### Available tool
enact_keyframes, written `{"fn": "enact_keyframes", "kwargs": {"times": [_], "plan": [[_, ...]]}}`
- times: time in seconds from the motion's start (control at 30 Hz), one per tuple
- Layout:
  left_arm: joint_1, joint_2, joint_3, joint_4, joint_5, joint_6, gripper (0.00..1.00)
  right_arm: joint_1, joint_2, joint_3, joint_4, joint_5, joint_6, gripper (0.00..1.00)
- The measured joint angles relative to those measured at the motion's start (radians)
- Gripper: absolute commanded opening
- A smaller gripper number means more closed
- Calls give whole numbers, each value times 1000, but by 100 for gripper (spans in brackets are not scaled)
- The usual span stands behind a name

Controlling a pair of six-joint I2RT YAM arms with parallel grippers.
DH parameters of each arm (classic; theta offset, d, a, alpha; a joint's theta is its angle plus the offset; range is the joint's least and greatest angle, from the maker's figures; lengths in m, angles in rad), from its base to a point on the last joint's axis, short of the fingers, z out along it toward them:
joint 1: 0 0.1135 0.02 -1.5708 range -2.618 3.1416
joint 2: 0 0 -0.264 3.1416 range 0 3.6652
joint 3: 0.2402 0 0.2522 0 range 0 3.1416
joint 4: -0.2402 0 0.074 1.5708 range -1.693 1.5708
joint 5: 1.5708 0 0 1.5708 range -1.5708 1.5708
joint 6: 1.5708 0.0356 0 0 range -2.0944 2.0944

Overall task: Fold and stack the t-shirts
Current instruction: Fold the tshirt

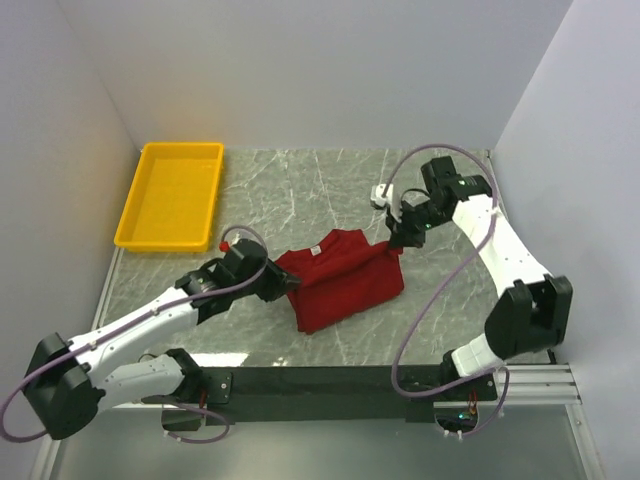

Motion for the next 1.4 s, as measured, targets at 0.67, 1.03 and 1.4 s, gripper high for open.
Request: {"fn": "enact_keyframes", "kwargs": {"times": [0.67,1.03,1.4], "plan": [[234,242,56,51,116,162,1,74,313,141,201,14,187,0],[286,286,61,71,121,182,35,85,371,163,270,45,278,27],[313,312,157,0,33,211,67,102,379,167,482,217,622,68]]}}
